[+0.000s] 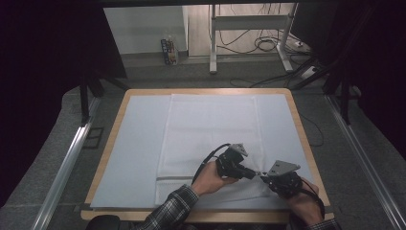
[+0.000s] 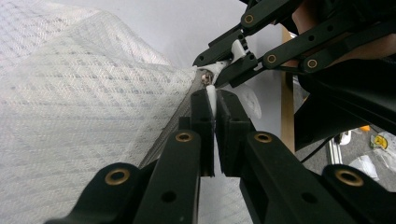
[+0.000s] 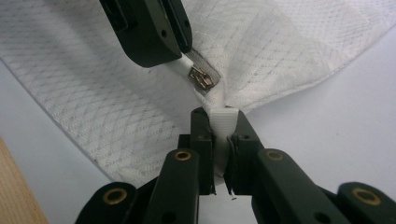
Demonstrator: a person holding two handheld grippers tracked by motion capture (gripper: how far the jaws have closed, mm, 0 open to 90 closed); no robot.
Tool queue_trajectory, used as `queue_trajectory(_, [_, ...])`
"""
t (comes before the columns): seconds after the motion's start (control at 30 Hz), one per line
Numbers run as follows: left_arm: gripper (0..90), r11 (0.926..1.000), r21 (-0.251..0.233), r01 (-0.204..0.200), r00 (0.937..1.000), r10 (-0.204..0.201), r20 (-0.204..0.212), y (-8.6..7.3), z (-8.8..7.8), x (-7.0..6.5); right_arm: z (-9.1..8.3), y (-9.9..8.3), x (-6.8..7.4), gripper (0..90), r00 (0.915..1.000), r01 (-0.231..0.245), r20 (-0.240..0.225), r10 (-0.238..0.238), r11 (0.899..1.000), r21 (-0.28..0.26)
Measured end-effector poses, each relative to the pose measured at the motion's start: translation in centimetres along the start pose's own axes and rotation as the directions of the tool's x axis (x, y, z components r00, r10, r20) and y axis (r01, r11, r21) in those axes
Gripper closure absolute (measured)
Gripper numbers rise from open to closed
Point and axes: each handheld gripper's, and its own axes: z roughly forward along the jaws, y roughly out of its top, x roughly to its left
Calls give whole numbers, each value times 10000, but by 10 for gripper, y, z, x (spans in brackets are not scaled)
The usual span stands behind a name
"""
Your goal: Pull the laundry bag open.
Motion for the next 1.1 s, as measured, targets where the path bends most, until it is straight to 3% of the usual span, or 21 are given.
queue_trajectory(0.07, [868, 9998, 154, -83, 10000, 82, 29, -1, -1, 2, 0, 0, -1, 766, 9998, -125, -129, 124, 9999, -51])
queue_trajectory(0.23, [868, 9999, 57, 143, 9996, -144, 259, -3, -2, 5, 2, 0, -5, 591, 9997, -199, -134, 197, 9997, -151])
queue_trajectory(0.37, [868, 9999, 113, 74, 9988, -80, 483, -3, -4, 6, 7, 2, -9, 511, 9999, -12, -154, 9, 9998, -177])
queue_trajectory(0.43, [867, 9999, 112, 27, 9989, -32, 464, -2, -5, 6, 9, 3, -12, 548, 9993, -44, -375, 37, 9998, -192])
queue_trajectory(0.53, [867, 10000, -17, 79, 9988, -78, 492, -3, -6, 7, 10, 5, -12, 724, 9963, -92, -860, 69, 9996, -265])
queue_trajectory(0.63, [859, 10000, -1, 56, 9987, -56, 514, -4, -6, 7, 10, 6, -10, 816, 9958, 24, -918, -42, 9998, -199])
queue_trajectory(0.8, [818, 9999, 121, -3, 9994, -1, 347, -7, -3, 8, 8, 9, -9, 827, 9968, 49, -802, -72, 9996, -288])
queue_trajectory(1.1, [766, 9999, 94, 94, 9990, -98, 433, -4, -2, 7, 7, 9, -8, 827, 9984, 193, -532, -207, 9995, -266])
